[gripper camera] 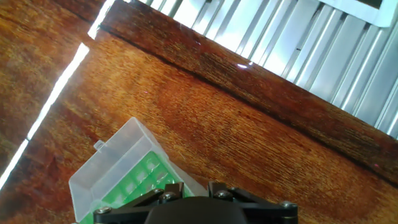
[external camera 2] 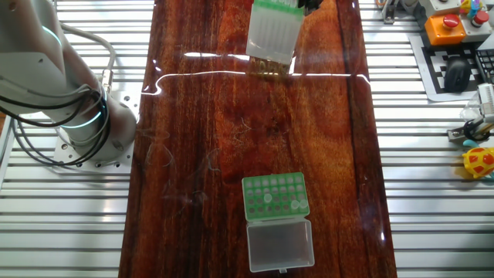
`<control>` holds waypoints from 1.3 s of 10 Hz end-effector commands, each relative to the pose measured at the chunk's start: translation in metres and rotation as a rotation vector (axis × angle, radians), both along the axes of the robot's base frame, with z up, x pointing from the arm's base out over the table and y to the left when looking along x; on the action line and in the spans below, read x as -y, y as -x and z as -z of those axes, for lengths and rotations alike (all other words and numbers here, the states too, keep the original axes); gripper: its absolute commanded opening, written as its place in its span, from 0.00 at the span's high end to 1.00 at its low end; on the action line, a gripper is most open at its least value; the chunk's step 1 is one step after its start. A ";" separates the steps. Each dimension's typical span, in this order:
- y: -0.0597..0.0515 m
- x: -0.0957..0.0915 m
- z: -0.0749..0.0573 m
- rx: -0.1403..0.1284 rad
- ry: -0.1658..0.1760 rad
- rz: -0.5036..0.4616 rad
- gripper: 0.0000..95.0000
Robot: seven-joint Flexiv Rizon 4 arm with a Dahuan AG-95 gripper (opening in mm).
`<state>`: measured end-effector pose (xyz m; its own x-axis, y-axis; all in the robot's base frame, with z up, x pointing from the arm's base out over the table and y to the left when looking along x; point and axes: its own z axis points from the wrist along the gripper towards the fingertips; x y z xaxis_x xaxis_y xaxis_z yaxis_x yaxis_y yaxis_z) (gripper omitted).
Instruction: Transfer all large pipette tips from one holder to another
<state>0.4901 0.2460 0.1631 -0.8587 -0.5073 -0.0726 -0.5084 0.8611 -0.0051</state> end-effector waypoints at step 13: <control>0.022 0.023 0.004 0.050 -0.013 -0.047 0.80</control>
